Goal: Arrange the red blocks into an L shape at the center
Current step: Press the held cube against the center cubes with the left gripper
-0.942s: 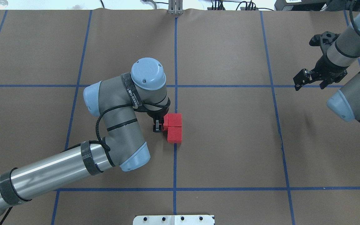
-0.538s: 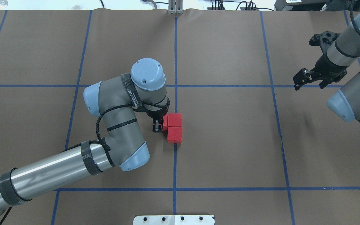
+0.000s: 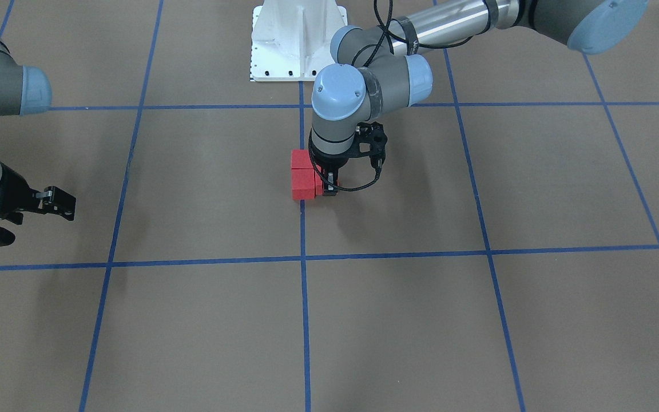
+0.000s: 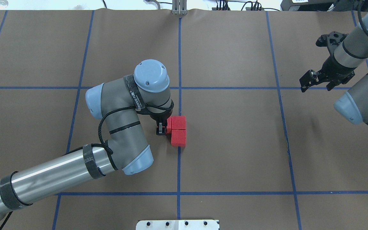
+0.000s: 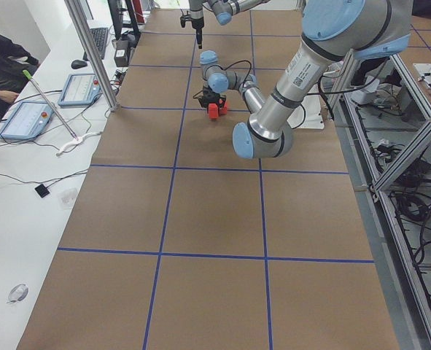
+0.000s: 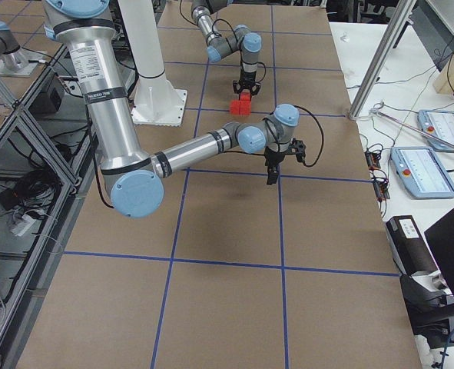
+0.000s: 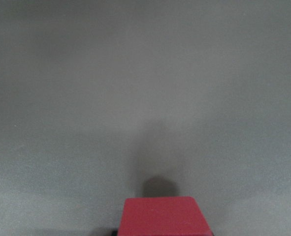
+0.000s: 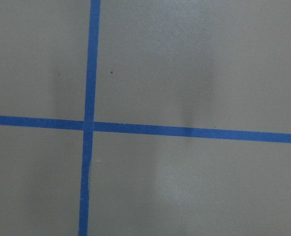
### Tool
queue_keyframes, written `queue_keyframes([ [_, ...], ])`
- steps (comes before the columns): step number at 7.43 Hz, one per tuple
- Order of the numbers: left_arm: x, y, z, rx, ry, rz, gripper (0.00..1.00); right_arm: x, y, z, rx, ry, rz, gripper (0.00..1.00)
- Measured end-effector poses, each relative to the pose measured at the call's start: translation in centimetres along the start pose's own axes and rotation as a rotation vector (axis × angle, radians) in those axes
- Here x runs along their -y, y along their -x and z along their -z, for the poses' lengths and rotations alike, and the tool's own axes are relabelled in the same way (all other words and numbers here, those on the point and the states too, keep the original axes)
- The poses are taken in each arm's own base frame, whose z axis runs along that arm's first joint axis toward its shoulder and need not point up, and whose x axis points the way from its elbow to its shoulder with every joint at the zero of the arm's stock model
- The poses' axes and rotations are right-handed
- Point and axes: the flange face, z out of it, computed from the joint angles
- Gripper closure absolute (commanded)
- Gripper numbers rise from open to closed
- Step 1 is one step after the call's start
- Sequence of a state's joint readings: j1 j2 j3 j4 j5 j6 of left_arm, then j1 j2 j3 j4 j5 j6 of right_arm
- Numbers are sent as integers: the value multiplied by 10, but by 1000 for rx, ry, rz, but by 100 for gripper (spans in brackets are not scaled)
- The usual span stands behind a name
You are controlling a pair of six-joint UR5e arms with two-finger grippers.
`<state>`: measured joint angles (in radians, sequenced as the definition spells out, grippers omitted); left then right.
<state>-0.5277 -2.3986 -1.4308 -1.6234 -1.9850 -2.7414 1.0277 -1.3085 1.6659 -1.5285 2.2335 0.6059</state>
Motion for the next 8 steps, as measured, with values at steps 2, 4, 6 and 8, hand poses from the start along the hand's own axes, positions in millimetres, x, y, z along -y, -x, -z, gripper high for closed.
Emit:
queue_keyframes([
  [2,0,-1,0,-4,3,-3,100,0,0,0,0,0,0,0],
  [4,2,-2,-3,-4,0,-3,100,0,-1,-1,-1,1,-1,0],
  [6,2,-2,-4,-5,-2,-3,100,0,-1,0,-1,1,-1,0],
  [8,2,-2,-4,-4,-1,-3,100,0,-1,0,-1,1,-1,0],
])
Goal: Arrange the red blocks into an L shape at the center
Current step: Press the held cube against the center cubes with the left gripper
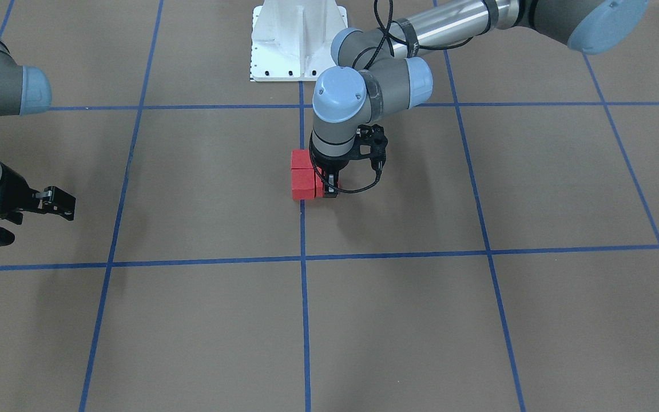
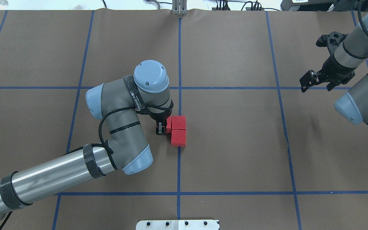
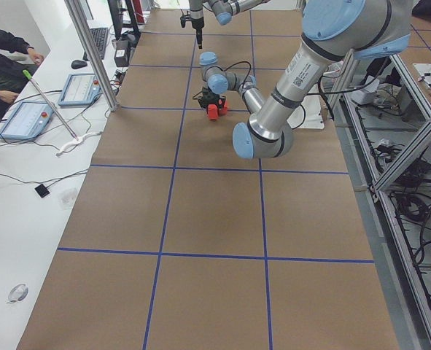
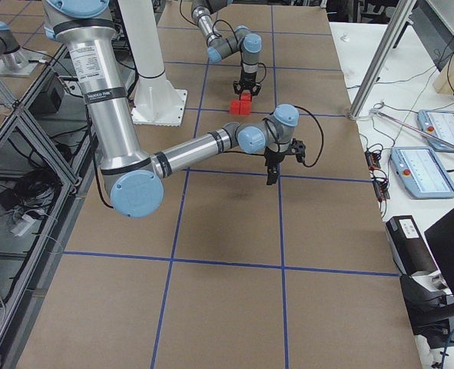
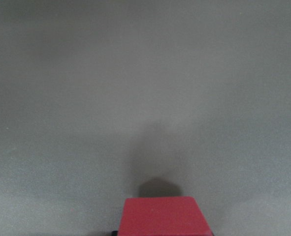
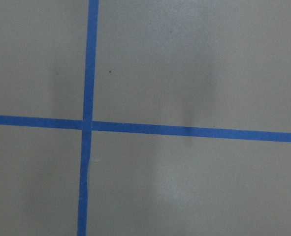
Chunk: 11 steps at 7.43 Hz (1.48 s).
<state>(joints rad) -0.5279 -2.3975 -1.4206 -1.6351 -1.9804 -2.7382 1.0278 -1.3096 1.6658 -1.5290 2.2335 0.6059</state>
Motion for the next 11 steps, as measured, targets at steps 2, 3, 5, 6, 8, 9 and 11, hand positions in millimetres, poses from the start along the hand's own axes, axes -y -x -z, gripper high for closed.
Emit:
queue_keyframes([
  [2,-1,0,0,0,1,0,100,0,0,0,0,0,0,0],
  [3,-1,0,1,-1,2,0,100,0,0,0,0,0,0,0],
  [5,-2,0,1,-1,2,1,100,0,0,0,0,0,0,0],
  [6,-1,0,0,0,1,2,99,0,0,0,0,0,0,0],
  [8,-2,-1,-3,-3,9,-2,78,0,0,0,0,1,0,0],
  [9,-2,-2,-5,-4,12,-2,76,0,0,0,0,0,0,0],
  [11,-3,-3,-5,-6,15,-4,0,0,0,0,0,0,0,0],
])
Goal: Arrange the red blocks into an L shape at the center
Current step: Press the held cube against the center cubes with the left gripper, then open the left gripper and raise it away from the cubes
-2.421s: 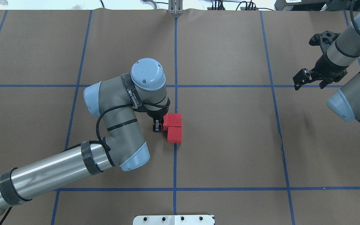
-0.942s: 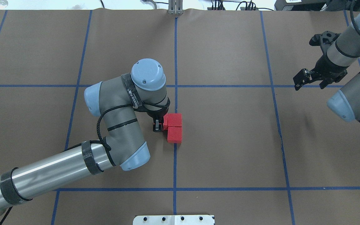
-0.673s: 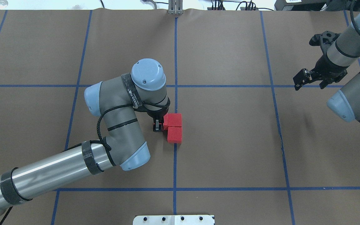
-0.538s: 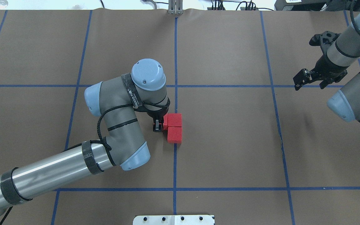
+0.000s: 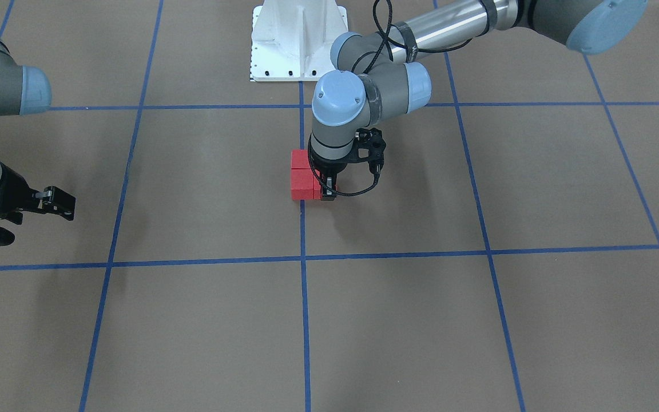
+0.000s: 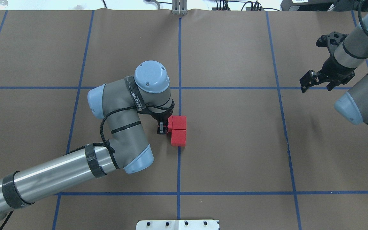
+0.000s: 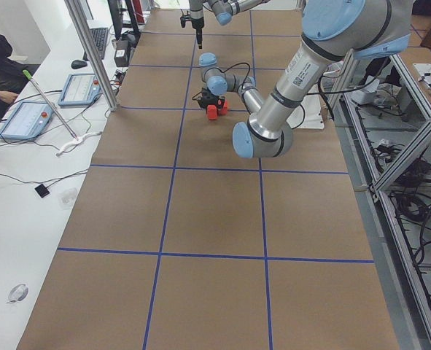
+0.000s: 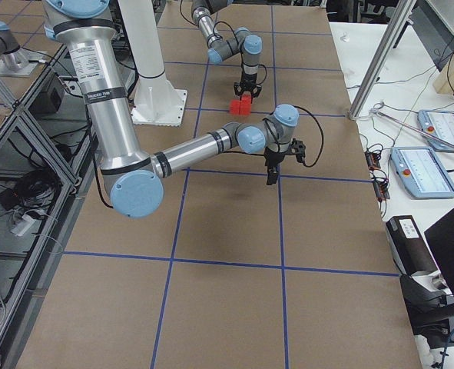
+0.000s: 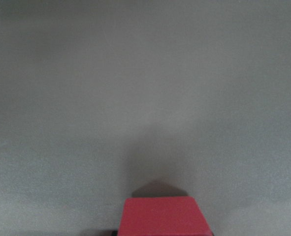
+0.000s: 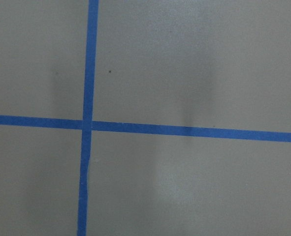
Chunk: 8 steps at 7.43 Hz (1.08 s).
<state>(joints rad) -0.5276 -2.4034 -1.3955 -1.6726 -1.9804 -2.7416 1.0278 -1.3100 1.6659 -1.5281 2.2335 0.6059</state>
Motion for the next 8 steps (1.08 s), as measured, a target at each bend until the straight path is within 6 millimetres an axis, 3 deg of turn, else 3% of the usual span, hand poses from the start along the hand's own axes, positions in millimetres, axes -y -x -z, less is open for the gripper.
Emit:
queue_keyframes([
  [6,-2,1,8,5,14,-11,0,0,0,0,0,0,-9,0],
  [8,5,6,38,20,43,-84,0,0,0,-1,0,1,-10,0],
])
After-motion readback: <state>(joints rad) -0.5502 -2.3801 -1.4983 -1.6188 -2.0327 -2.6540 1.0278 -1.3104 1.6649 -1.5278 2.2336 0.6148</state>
